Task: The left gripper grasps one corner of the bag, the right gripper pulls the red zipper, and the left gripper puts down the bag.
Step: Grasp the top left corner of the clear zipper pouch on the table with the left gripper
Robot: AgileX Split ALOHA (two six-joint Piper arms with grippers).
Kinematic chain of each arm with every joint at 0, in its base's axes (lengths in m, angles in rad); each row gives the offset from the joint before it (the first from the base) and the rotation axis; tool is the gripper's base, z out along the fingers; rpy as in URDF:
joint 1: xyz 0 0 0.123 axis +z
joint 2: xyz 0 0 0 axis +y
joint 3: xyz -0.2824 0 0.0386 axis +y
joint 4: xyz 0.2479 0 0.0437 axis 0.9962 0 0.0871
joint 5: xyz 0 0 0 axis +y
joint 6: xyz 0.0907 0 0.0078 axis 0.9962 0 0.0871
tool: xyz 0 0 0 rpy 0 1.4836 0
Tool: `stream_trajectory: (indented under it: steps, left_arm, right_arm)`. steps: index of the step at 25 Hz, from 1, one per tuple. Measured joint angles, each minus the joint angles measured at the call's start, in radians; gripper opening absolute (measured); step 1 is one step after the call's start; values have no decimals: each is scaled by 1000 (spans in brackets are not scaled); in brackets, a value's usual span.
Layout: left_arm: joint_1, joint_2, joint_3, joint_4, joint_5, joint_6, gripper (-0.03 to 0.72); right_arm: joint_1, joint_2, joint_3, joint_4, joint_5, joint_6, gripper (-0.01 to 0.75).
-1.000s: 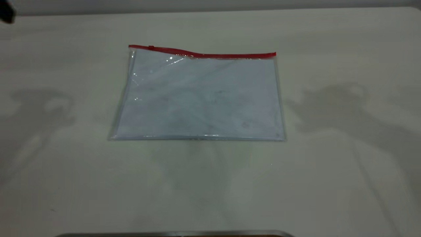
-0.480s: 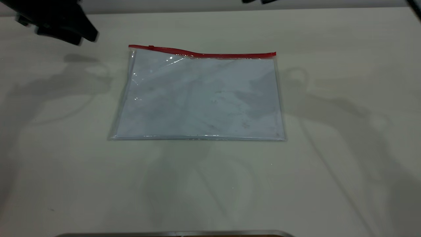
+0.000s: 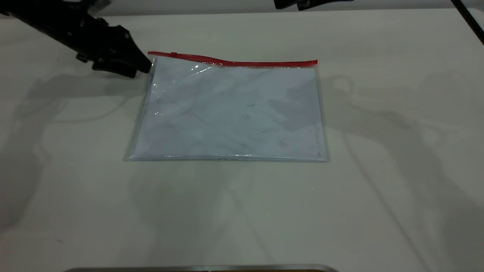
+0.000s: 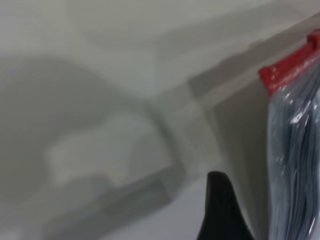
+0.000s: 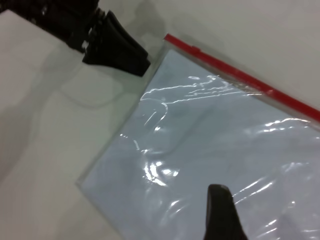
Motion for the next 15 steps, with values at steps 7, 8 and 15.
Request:
stream_trajectory:
  steps: [7,8,15]
  left_arm:
    - [-65,14,-10,-7,-39,46,536]
    - [-70,15,-10,-7,-50,47,532]
    - [-75,15,-11,-7,-89,48,265]
  right_arm:
    - [0,0,0,8,-20,0,511]
    - [0,0,0,8,-20,0,511]
    - [0,0,0,12,-1,-3,511]
